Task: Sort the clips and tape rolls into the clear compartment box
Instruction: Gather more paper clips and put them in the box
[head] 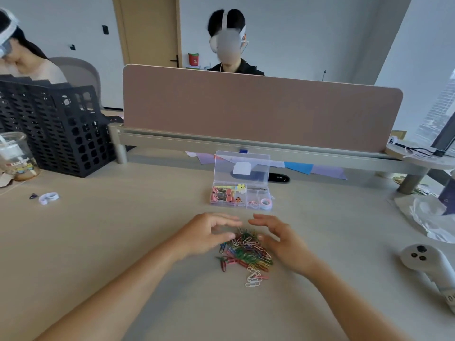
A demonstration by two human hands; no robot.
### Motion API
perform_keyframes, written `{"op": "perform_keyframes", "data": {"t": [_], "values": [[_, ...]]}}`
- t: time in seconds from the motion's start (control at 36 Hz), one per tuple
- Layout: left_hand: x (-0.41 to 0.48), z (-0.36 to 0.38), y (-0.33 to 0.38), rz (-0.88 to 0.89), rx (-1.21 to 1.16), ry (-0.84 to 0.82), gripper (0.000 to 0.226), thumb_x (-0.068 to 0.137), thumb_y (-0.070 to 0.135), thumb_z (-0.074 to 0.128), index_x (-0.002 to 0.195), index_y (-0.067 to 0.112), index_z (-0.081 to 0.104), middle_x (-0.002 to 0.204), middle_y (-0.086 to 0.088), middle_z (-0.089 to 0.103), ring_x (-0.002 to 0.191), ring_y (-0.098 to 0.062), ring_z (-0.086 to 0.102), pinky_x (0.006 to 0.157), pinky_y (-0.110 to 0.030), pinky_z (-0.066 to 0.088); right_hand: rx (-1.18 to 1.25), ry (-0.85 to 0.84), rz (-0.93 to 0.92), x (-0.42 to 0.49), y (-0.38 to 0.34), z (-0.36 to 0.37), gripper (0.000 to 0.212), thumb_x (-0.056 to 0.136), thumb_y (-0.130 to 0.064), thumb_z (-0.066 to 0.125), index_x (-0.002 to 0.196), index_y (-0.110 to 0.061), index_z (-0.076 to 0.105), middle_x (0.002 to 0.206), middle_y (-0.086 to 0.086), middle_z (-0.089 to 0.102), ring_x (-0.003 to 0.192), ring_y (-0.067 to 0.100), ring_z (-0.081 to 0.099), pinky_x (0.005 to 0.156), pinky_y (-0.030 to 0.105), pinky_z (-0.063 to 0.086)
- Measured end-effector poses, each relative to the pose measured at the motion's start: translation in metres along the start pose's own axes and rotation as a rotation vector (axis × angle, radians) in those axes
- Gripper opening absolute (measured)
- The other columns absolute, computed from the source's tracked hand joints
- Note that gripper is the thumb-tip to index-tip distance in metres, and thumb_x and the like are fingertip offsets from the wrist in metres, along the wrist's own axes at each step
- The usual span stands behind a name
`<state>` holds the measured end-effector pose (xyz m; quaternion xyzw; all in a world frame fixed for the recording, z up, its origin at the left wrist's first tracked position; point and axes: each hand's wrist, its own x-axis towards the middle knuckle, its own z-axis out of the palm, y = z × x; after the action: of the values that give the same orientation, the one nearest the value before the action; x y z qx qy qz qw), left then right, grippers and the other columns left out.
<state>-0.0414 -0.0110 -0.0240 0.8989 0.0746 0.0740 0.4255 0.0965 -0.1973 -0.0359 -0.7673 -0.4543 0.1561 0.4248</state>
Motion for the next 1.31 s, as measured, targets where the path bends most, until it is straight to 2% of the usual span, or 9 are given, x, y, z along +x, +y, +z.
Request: {"op": "perform_keyframes", "data": {"t": [0.08,0.19,0.39,0.58,0.67,0.75,0.89,1.06,1.31], "values": [[-0.006,0.001,0.002,0.025,0.151,-0.025,0.056,0.072,0.047,0.079,0.124,0.050,0.058,0.124,0.021,0.049,0.121,0.003,0.038,0.103,-0.017,0.027,-0.213,-0.037,-0.077,-0.007,0.006,-0.011,0.044,0.080,-0.030,0.074,0.116,-0.049,0.058,0.138,-0.028,0.040,0.132,-0.003,0.030,0.111,0.024,0.021],[-0.013,0.025,0.014,0.102,0.401,-0.035,0.083,0.055,0.069,0.077,0.131,0.054,0.048,0.118,0.022,0.037,0.116,-0.003,0.027,0.106,-0.022,0.019,-0.297,-0.140,-0.079,-0.014,-0.001,-0.015,0.048,0.076,-0.050,0.070,0.120,-0.057,0.051,0.141,-0.037,0.028,0.134,-0.003,0.016,0.108,0.030,0.012],[-0.010,0.045,0.012,0.141,0.516,0.054,0.089,0.054,0.084,0.063,0.135,0.053,0.044,0.118,0.025,0.034,0.113,-0.003,0.025,0.099,-0.025,0.022,-0.341,-0.214,-0.069,-0.018,0.000,-0.025,0.047,0.087,-0.038,0.063,0.128,-0.053,0.046,0.142,-0.032,0.029,0.131,-0.001,0.017,0.102,0.030,0.010],[0.000,0.036,-0.002,0.124,0.306,0.190,0.048,0.071,0.065,0.068,0.117,0.052,0.062,0.108,0.025,0.048,0.105,0.000,0.034,0.098,-0.024,0.029,-0.277,-0.086,-0.024,-0.011,0.012,-0.026,0.046,0.079,-0.044,0.066,0.124,-0.042,0.056,0.121,-0.025,0.040,0.121,0.008,0.034,0.110,0.032,0.025],[-0.001,0.025,-0.007,0.091,0.167,0.227,0.033,0.082,0.049,0.067,0.115,0.043,0.067,0.103,0.020,0.053,0.106,0.001,0.043,0.094,-0.010,0.029,-0.210,-0.112,0.017,-0.012,0.012,-0.031,0.048,0.080,-0.033,0.073,0.125,-0.036,0.057,0.114,-0.014,0.044,0.113,0.008,0.041,0.100,0.022,0.031],[-0.001,0.009,-0.015,0.005,0.206,0.224,0.024,0.093,0.029,0.061,0.115,0.030,0.070,0.097,0.012,0.055,0.087,0.001,0.051,0.077,-0.010,0.034,-0.218,-0.172,0.092,-0.013,0.010,-0.038,0.062,0.073,-0.037,0.079,0.129,-0.034,0.053,0.106,-0.013,0.046,0.099,0.000,0.045,0.083,0.010,0.033],[-0.003,-0.016,-0.028,-0.136,0.164,0.097,0.028,0.086,0.022,0.071,0.114,0.028,0.069,0.091,0.010,0.061,0.062,-0.002,0.048,0.065,-0.013,0.037,-0.221,-0.239,0.167,-0.014,0.009,-0.041,0.068,0.067,-0.033,0.084,0.129,-0.025,0.056,0.088,-0.013,0.053,0.071,0.001,0.046,0.068,0.009,0.037],[-0.009,-0.026,-0.030,-0.122,0.080,-0.116,0.090,0.040,0.053,0.083,0.126,0.037,0.058,0.097,0.013,0.057,0.073,0.001,0.044,0.067,-0.009,0.038,-0.127,-0.271,0.161,-0.013,0.008,-0.036,0.069,0.061,-0.022,0.088,0.124,-0.028,0.060,0.086,-0.012,0.060,0.069,-0.001,0.049,0.072,0.018,0.044],[0.004,0.012,-0.010,-0.043,0.181,-0.004,0.087,0.058,0.038,0.090,0.136,0.031,0.052,0.087,0.015,0.054,0.075,-0.003,0.042,0.071,-0.013,0.036,-0.082,-0.117,0.101,0.000,0.004,-0.004,0.061,0.065,-0.022,0.085,0.118,-0.037,0.058,0.078,-0.010,0.061,0.062,-0.001,0.050,0.068,0.018,0.046]]}}
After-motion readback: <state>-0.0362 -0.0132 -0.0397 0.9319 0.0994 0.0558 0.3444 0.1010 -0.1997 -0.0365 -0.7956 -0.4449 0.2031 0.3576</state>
